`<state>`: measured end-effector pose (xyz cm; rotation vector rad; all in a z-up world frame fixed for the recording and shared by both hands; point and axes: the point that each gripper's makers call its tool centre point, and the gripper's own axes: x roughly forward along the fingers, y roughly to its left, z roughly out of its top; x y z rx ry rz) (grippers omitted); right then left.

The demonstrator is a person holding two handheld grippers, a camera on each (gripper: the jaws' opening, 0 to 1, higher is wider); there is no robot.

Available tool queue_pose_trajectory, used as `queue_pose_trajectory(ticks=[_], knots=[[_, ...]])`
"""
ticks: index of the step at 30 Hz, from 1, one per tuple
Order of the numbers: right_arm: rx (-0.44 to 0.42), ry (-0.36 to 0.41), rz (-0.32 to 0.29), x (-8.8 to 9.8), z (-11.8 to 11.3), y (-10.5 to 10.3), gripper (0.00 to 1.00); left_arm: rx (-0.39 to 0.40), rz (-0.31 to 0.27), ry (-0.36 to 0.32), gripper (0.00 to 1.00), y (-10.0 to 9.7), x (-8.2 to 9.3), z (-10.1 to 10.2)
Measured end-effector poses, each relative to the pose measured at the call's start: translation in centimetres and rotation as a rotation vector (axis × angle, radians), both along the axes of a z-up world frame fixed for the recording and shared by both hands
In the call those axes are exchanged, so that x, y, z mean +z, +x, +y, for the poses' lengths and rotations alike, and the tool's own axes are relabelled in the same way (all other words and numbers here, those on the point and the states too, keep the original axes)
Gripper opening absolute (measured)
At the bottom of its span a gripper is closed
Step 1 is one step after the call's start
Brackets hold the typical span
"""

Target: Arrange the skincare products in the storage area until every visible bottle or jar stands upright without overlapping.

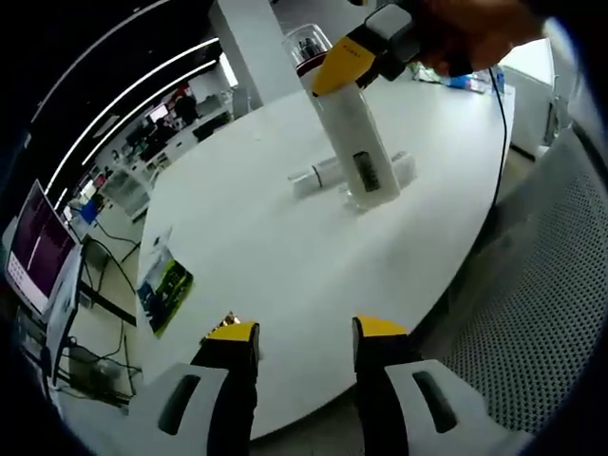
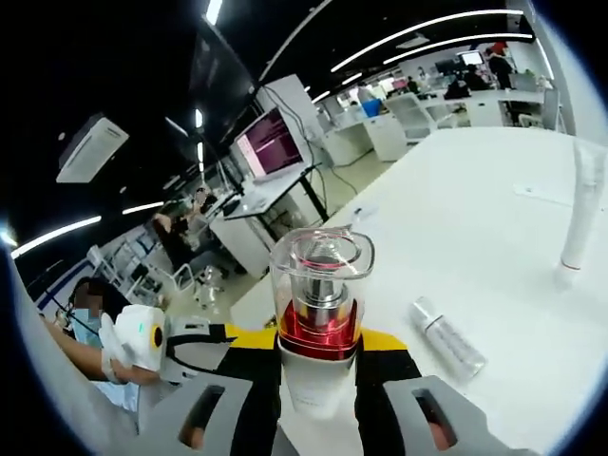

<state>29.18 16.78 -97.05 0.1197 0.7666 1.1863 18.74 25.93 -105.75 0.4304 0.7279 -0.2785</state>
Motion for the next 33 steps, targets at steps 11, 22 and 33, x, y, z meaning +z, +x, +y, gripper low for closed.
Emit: queue_pose_trajectory(ticks=[11,22,33], knots=[[-0.134,-0.014,-0.068,0.5,-2.9,3.4,0.22,-0.023,0.032,-0.004,0.35,-0.3,-0.7,-0.5],[-0.341,-0.038,-0.112,0.2,-7.7,8.8,0.22,-0.057,0.058,-0.020,0.35,-0.6,-1.2,-1.2],[-0.440,-0.152,-0.230,0.0,-12.0,14.6,0.22,-0.077,0.082,-0.033,0.33,-0.9,-1.6,-1.6]])
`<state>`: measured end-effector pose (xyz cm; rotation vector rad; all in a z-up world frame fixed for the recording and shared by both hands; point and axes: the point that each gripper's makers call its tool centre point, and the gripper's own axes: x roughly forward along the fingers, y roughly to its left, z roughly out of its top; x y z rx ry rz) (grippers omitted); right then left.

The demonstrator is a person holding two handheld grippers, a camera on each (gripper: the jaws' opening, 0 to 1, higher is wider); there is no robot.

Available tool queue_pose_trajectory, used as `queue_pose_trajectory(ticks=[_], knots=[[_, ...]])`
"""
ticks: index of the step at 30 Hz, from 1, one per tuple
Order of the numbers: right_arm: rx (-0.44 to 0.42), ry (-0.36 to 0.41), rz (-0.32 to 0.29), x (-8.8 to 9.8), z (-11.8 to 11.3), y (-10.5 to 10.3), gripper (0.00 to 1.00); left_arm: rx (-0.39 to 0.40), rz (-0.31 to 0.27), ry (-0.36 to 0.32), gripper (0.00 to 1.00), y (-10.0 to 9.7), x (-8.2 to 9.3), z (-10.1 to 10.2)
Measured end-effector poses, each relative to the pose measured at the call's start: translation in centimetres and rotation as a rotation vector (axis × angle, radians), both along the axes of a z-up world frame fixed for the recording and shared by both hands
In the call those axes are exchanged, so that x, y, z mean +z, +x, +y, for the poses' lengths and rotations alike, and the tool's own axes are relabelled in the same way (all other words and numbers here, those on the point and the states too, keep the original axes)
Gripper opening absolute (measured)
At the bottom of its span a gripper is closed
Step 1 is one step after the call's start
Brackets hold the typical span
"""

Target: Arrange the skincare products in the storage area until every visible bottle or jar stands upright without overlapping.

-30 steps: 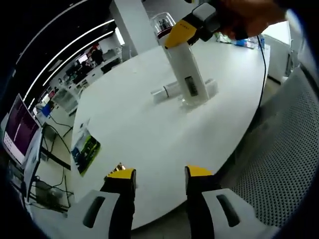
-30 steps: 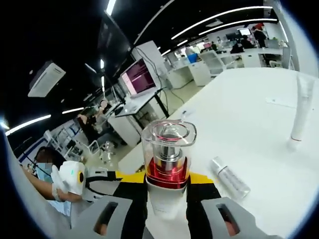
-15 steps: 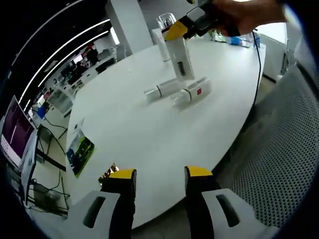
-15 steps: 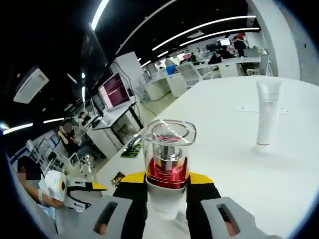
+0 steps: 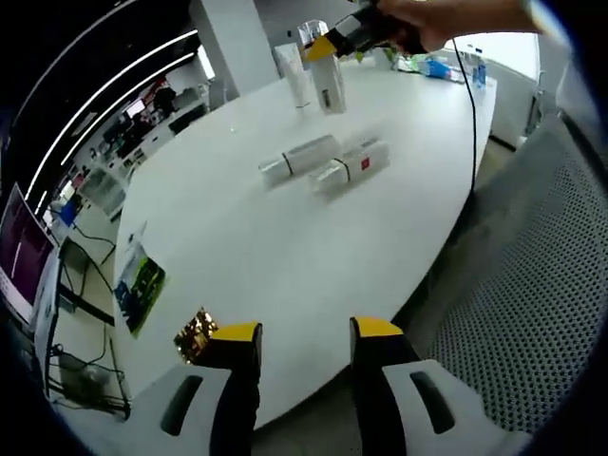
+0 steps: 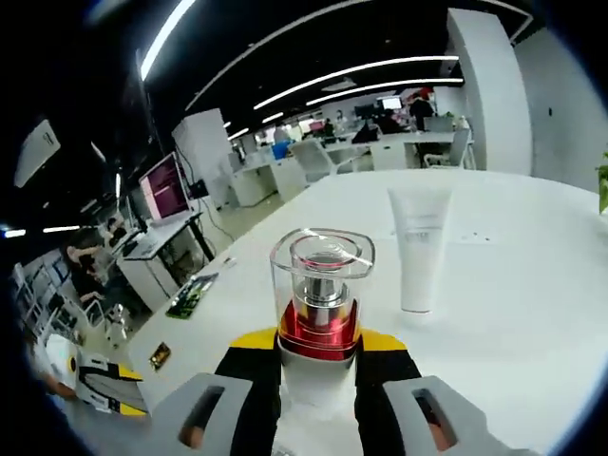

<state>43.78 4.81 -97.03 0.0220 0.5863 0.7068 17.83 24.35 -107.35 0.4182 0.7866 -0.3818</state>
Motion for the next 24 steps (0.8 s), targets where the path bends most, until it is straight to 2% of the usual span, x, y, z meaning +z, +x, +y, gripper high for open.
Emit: queue_pose_trajectory(ticks=[8,14,17,20,24], knots=[[-0.066,-0.039,-0.034,-0.3,-2.4,3.1,0.22,-0.007,0.018,-0.003,0.33,-0.2,-0.4,-0.1],[-0.121,-0.031,-0.056,-0.2,-4.0,5.3,0.22,-0.010,0.030,-0.003,0.33,-0.3,-0.6,-0.2],[-0.129,-0.045,-0.069,-0.2,-4.4,6.0,0.22,-0.009,0.032,-0.005,0.33,-0.4,-0.6,-0.2],[-0.136,-0.073,-0.096,-0.1,-5.0,6.9,0.22,0.009,0.002,-0.031,0.34,0.0,0.0,-0.3],[-0.145,-0.105,-0.114,-0.1,-6.1,8.1,0.22,0.001,0.014,-0.027,0.34,-0.1,-0.3,-0.4]])
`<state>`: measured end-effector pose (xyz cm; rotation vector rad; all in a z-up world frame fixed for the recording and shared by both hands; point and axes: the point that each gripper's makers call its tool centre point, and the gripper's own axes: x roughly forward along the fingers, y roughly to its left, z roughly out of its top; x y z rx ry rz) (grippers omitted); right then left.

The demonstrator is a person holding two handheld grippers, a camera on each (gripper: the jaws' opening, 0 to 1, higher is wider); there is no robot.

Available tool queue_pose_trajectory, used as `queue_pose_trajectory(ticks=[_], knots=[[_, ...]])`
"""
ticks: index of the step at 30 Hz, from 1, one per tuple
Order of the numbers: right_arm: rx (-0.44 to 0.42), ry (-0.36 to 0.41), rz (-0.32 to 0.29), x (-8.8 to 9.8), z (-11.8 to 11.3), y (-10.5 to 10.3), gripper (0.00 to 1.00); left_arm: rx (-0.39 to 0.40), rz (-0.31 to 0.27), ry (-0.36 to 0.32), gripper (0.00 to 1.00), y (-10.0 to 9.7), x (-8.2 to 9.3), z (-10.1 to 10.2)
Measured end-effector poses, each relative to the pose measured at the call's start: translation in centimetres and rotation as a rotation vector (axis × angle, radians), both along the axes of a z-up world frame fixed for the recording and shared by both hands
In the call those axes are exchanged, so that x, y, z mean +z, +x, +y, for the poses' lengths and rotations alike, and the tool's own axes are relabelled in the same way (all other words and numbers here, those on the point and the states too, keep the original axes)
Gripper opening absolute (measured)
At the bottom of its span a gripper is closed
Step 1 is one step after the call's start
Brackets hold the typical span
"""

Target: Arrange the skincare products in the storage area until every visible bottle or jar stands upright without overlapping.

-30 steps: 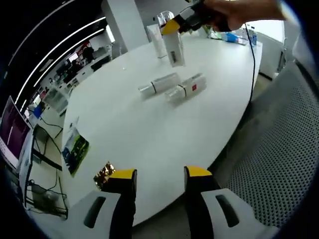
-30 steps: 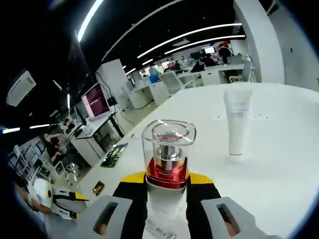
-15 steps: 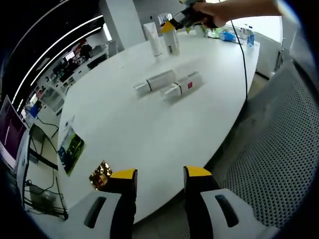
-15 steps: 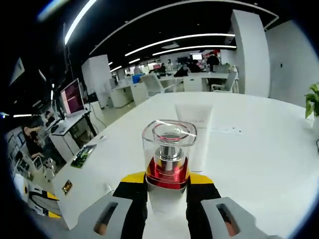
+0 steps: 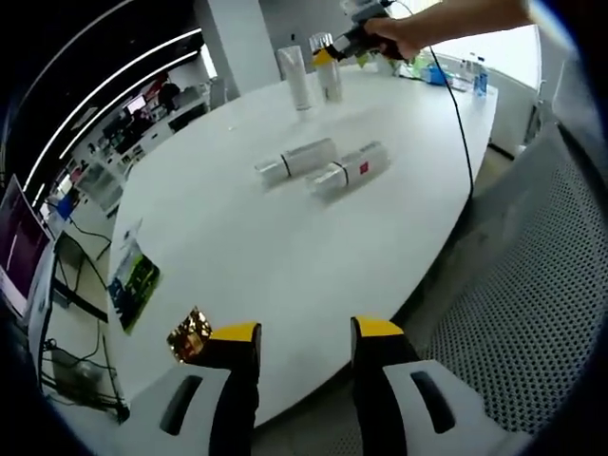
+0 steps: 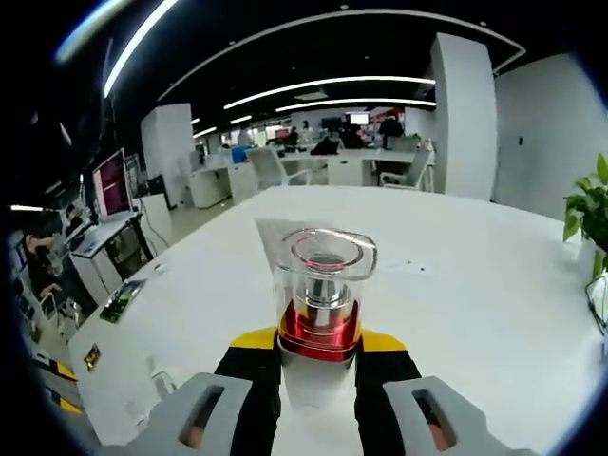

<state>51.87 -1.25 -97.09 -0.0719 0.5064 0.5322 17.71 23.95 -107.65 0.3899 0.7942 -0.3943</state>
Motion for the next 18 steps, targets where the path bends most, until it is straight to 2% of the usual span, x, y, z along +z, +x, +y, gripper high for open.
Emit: queue_pose_trajectory(ticks=[4,6,8,18], knots=[[-0.013,-0.024,-0.029,0.0,-1.3,1.3,0.22,0.015,-0.012,-0.021,0.34,0.2,0.3,-0.1],[-0.039,-0.011,-0.033,0.0,-2.2,2.1,0.22,0.020,-0.012,-0.041,0.35,0.2,0.3,-0.3],[-0.055,-0.006,-0.036,-0.2,-2.7,2.8,0.22,0.011,-0.003,-0.031,0.35,0.1,0.1,-0.3],[-0.066,-0.026,-0.022,-2.0,-2.8,4.6,0.22,0.004,0.009,-0.045,0.36,0.0,-0.1,-0.6]])
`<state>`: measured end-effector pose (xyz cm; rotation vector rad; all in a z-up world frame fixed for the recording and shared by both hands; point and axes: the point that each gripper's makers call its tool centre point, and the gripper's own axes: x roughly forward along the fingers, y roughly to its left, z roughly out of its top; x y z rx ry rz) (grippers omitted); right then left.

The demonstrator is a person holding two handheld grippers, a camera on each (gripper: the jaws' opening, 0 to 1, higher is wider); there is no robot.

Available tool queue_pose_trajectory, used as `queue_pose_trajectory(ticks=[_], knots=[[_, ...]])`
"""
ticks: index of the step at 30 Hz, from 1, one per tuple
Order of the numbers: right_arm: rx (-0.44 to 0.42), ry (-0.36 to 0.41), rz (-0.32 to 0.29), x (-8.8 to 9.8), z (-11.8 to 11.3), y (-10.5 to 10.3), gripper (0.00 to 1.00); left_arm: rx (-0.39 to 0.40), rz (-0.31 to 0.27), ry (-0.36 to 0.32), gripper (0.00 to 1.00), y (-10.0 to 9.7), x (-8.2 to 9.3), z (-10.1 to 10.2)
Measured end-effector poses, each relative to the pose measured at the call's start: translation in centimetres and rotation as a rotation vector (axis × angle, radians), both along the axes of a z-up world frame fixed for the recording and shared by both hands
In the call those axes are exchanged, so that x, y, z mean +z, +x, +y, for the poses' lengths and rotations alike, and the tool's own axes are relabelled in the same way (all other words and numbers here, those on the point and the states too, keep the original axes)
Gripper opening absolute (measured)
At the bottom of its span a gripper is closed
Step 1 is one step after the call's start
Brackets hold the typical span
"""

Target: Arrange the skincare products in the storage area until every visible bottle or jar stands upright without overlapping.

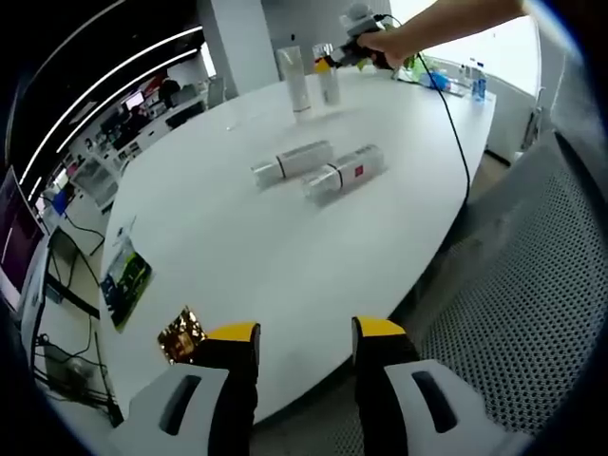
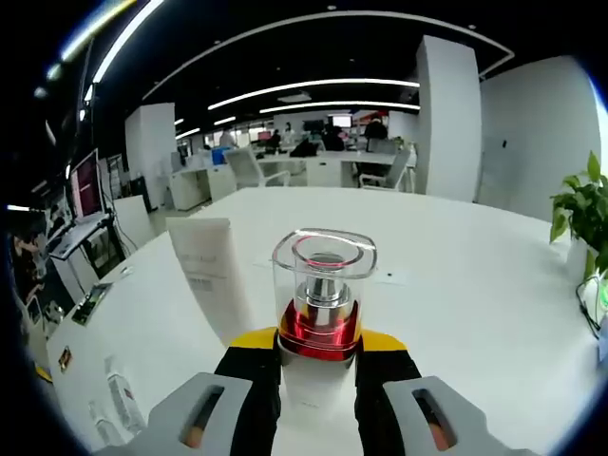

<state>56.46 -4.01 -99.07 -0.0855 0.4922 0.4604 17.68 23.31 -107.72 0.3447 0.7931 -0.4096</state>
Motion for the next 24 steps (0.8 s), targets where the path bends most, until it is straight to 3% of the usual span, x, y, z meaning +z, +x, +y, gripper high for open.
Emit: queue_pose_trajectory(ticks=[16,18,19,21,22,24], knots=[[0.038,-0.029,-0.008,-1.8,0.7,2.6,0.22,0.002,0.022,0.008,0.35,-0.1,-0.4,0.1],[0.040,-0.026,-0.010,-1.9,0.7,2.9,0.22,0.052,0.073,-0.001,0.38,-0.4,-1.2,0.7],[0.041,-0.023,-0.011,-2.1,0.7,3.1,0.22,0.047,0.061,0.003,0.39,-0.3,-0.9,0.7],[0.049,-0.016,-0.012,-2.3,0.8,3.5,0.22,-0.014,-0.043,0.008,0.33,0.7,0.6,-0.1],[0.054,-0.018,-0.016,-2.3,1.0,3.5,0.22,-0.005,-0.023,0.008,0.30,0.3,0.3,0.0],[0.060,-0.021,-0.021,-2.3,1.3,3.4,0.22,0.029,0.071,0.029,0.34,-0.6,-1.2,0.8]])
